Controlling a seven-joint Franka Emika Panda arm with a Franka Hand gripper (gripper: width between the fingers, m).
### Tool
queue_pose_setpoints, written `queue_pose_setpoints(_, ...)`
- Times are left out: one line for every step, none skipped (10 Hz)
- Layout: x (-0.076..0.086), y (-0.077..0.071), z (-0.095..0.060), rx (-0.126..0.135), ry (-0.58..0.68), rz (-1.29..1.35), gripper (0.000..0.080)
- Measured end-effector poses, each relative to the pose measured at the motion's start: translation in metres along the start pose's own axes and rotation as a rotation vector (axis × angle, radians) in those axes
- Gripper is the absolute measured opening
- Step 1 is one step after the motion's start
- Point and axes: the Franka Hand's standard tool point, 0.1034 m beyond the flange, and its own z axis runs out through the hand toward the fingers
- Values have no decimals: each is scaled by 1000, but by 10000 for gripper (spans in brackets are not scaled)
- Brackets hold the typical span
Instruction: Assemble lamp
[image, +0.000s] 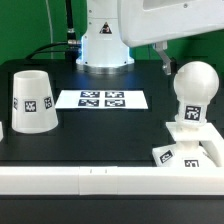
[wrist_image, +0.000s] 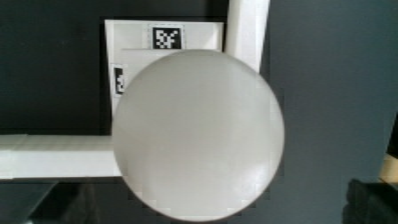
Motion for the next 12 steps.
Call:
queue_pose_setpoints(6, 2, 2, -9, 18, 0, 699)
queue_pose_setpoints(5, 2, 4, -43, 26, -16, 699)
queue_pose_setpoints(3, 1, 4, -107, 22, -47, 699)
queue_pose_setpoints(3, -2, 5, -104, 21, -53, 699)
queue_pose_setpoints(3, -1, 5, -104, 20, -50, 699)
queue_pose_setpoints(3, -1, 6, -104, 20, -51, 699)
queue_pose_setpoints(1, -1, 8, -138, 15, -83, 699)
queue_pose_setpoints(-3, -6, 15, -221, 3, -172, 699)
queue_pose_setpoints(-5, -10, 22, -245, 12, -214, 699)
queue_pose_setpoints(-7, -10, 26, -258, 18, -239, 699)
queue_pose_setpoints(-6, -8, 26, -261, 17, -269, 699)
queue_pose_setpoints(-6, -5, 26, -260, 16, -275, 699)
